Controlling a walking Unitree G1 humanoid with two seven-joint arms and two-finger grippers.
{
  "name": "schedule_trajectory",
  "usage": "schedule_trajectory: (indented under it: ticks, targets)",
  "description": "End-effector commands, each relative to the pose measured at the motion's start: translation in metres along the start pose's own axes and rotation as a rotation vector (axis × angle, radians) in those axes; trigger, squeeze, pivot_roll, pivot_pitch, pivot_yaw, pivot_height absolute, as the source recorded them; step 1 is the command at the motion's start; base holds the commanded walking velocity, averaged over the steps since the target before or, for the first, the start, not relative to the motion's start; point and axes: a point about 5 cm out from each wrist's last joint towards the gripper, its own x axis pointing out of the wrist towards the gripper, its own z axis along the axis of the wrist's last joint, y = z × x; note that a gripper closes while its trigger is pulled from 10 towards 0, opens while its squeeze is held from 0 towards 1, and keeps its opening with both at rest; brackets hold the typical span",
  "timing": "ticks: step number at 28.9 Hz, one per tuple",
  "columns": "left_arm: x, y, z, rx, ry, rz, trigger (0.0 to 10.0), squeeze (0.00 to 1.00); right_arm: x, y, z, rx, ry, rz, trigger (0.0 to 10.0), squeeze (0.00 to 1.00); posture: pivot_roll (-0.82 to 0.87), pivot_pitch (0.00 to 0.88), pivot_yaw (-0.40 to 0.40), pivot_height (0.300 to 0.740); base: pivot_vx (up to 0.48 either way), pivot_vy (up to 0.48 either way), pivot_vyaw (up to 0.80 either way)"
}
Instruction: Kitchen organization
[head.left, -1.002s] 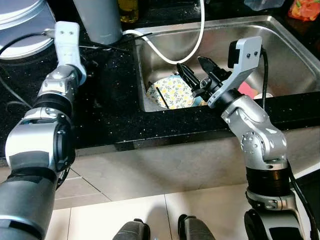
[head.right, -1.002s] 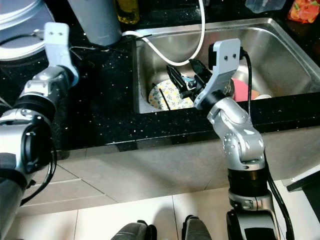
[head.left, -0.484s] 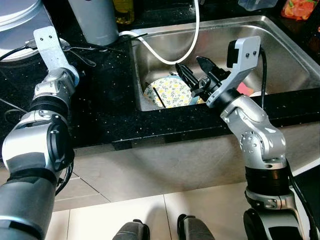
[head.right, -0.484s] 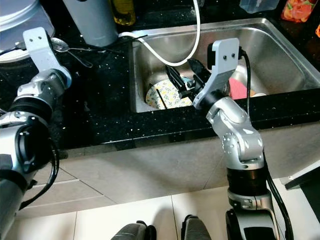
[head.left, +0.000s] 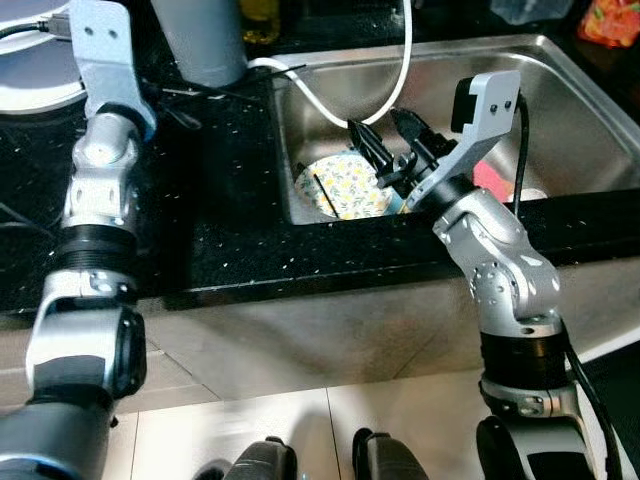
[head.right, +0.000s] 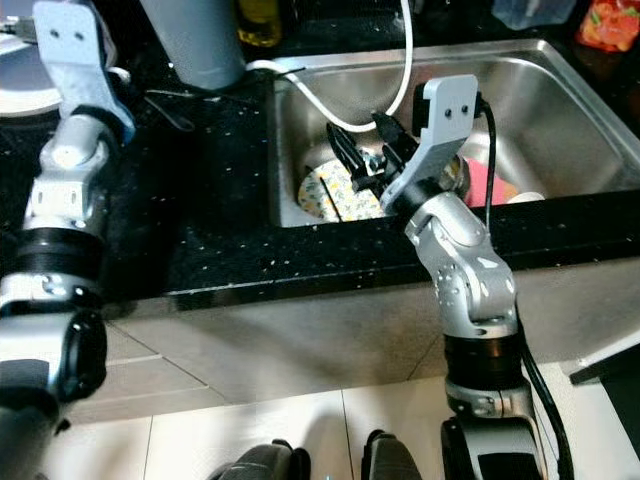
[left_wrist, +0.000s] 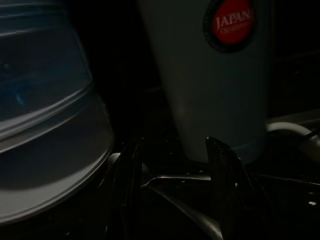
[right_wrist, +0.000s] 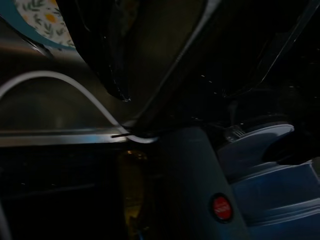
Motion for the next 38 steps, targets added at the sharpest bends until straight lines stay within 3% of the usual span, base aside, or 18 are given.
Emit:
schedule_trajectory:
  ticks: [1,2,5,8,9,11,17,21,29,38]
  targets:
    - [-0.017,-0.019,0.004,0.031,-0.078,-0.075,10.0,0.0,-0.004,0.002,0.0,0.021,-0.052,-0.052,10.0,0.0,0.12,0.076,0.01,0.74,0.0,0.0,0.0]
    - [-0.03,-0.028,0.006,0.035,-0.115,-0.099,10.0,0.0,-0.006,0.003,-0.004,0.028,-0.062,-0.085,10.0,0.0,0.13,0.057,0.005,0.74,0.0,0.0,0.0]
    - [-0.042,-0.034,0.004,0.028,-0.127,-0.111,10.0,0.0,-0.008,0.003,-0.008,0.03,-0.066,-0.107,10.0,0.0,0.13,0.05,0.002,0.74,0.0,0.0,0.0]
    - [-0.082,-0.047,-0.006,-0.03,-0.11,-0.111,10.0,0.0,-0.016,0.001,-0.021,0.026,-0.048,-0.173,10.0,0.0,0.15,0.006,-0.024,0.74,0.0,0.0,0.0]
    - [-0.082,-0.047,-0.006,-0.03,-0.11,-0.111,10.0,0.0,-0.016,0.001,-0.021,0.026,-0.048,-0.173,10.0,0.0,0.15,0.006,-0.024,0.74,0.0,0.0,0.0]
    - [-0.104,-0.053,-0.01,-0.036,-0.095,-0.115,10.0,0.0,-0.023,-0.006,-0.028,0.026,-0.039,-0.255,10.0,0.0,0.16,0.0,-0.037,0.74,0.0,0.0,0.0]
    - [-0.128,-0.057,-0.021,-0.033,-0.034,-0.115,10.0,0.0,-0.03,-0.025,-0.04,0.017,-0.015,-0.395,10.0,0.0,0.18,0.0,-0.067,0.74,0.0,0.0,0.0]
    - [-0.133,-0.058,-0.026,-0.029,-0.006,-0.085,10.0,0.0,-0.025,-0.029,-0.045,0.007,-0.007,-0.409,10.0,0.0,0.19,0.0,-0.084,0.74,0.0,0.0,0.0]
    - [-0.132,-0.057,-0.029,-0.029,0.016,-0.052,10.0,0.0,-0.012,-0.019,-0.046,0.015,-0.015,-0.355,10.0,0.0,0.21,0.0,-0.104,0.74,0.0,0.0,0.0]
    - [-0.131,-0.052,-0.033,-0.058,0.055,0.003,10.0,0.0,-0.012,-0.02,-0.047,0.014,-0.017,-0.351,10.0,0.0,0.21,0.0,-0.112,0.74,0.0,0.0,0.0]
